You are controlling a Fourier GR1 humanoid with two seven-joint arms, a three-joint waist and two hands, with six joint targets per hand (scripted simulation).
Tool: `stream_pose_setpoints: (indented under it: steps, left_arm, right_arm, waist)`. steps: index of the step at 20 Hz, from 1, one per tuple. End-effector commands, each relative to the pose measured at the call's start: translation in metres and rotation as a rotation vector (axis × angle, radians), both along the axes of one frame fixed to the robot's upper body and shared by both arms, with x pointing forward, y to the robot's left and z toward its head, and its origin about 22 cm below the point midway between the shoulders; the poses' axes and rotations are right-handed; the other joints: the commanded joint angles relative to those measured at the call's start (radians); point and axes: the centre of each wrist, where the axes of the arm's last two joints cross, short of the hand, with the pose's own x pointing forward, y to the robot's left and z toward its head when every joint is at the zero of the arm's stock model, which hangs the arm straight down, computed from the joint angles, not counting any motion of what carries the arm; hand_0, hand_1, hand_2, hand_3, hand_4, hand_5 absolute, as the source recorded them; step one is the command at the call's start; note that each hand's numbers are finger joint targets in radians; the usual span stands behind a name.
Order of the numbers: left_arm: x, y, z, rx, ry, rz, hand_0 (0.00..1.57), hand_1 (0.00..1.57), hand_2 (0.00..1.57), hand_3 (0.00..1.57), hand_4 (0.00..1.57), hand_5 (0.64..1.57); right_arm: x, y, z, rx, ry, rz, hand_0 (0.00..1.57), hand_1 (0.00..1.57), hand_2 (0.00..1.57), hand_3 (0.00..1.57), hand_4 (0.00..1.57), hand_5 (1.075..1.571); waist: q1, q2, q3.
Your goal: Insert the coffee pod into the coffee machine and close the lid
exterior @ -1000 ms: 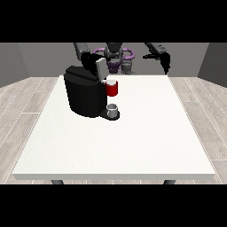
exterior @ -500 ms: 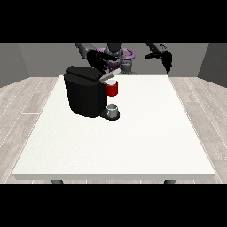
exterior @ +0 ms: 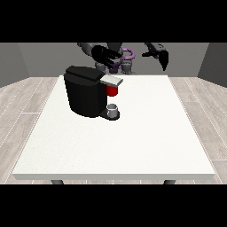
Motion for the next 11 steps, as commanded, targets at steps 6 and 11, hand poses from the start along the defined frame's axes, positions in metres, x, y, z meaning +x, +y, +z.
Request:
stream_pose_setpoints:
  steps: [6,11]
  left_arm:
    - [-0.022,0.003,-0.040,-0.014,0.094,0.042,0.00,0.00,0.00,0.00,0.19,1.571]
    - [-0.041,0.031,-0.051,-0.014,0.169,0.106,0.00,0.00,0.00,0.00,0.19,1.571]
  right_arm:
    - [-0.042,0.027,-0.048,0.160,0.039,0.137,0.00,0.00,0.00,0.00,0.28,1.571]
    - [-0.084,0.002,-0.106,0.264,0.173,0.081,0.00,0.00,0.00,0.00,0.16,1.571]
  waist:
    - [-0.070,-0.117,0.0001]
    - [-0.149,-0.206,0.0001]
